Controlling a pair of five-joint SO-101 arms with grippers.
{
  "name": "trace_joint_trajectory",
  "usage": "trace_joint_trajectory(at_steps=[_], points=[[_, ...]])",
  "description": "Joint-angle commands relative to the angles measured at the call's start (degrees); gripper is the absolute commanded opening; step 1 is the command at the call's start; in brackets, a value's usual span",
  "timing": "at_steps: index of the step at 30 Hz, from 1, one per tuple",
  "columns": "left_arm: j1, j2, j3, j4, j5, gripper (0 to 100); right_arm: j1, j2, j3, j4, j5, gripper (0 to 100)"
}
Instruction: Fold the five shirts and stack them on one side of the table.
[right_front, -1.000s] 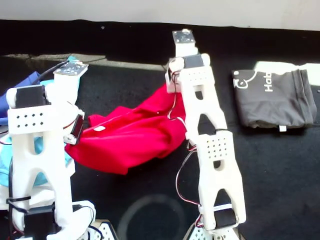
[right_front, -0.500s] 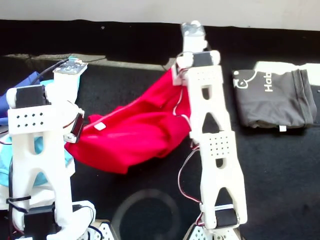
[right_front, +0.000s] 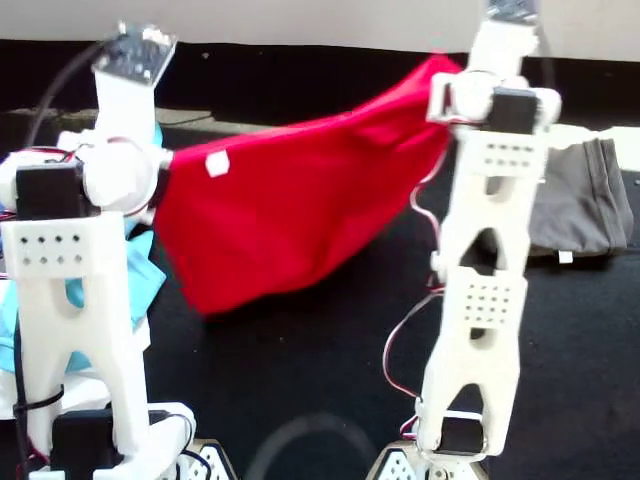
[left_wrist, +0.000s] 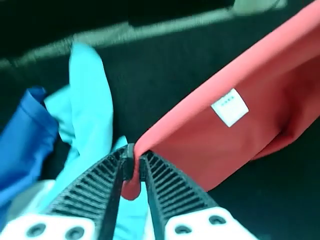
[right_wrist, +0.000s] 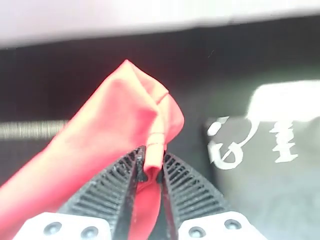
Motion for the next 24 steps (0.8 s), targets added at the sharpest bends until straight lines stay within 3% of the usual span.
trace_joint_trajectory(at_steps=[1, 6, 10, 15, 19, 24], points=[[0.92, -0.04, -10.07, -3.69, 0.0, 1, 3.65, -9.27, -7.16, -2.77, 0.18, 0.5], [3.21, -0.13, -14.99, -2.99, 0.0, 1, 3.65, -16.92, -7.16, 4.09, 0.79, 0.5], [7.16, -0.04, -14.46, 5.19, 0.0, 1, 5.23, -19.56, -4.35, 5.49, 6.07, 0.5], [10.33, -0.13, -9.19, 10.46, 0.0, 1, 7.96, -22.9, 8.22, 5.67, 7.3, 0.5], [11.47, -0.13, 1.8, 10.64, 2.37, 1, 9.27, -32.66, 28.62, 5.67, 7.3, 0.5], [11.47, -0.13, 14.81, 7.91, 3.96, 1, 5.49, -48.31, 70.29, 5.05, 7.3, 0.5]])
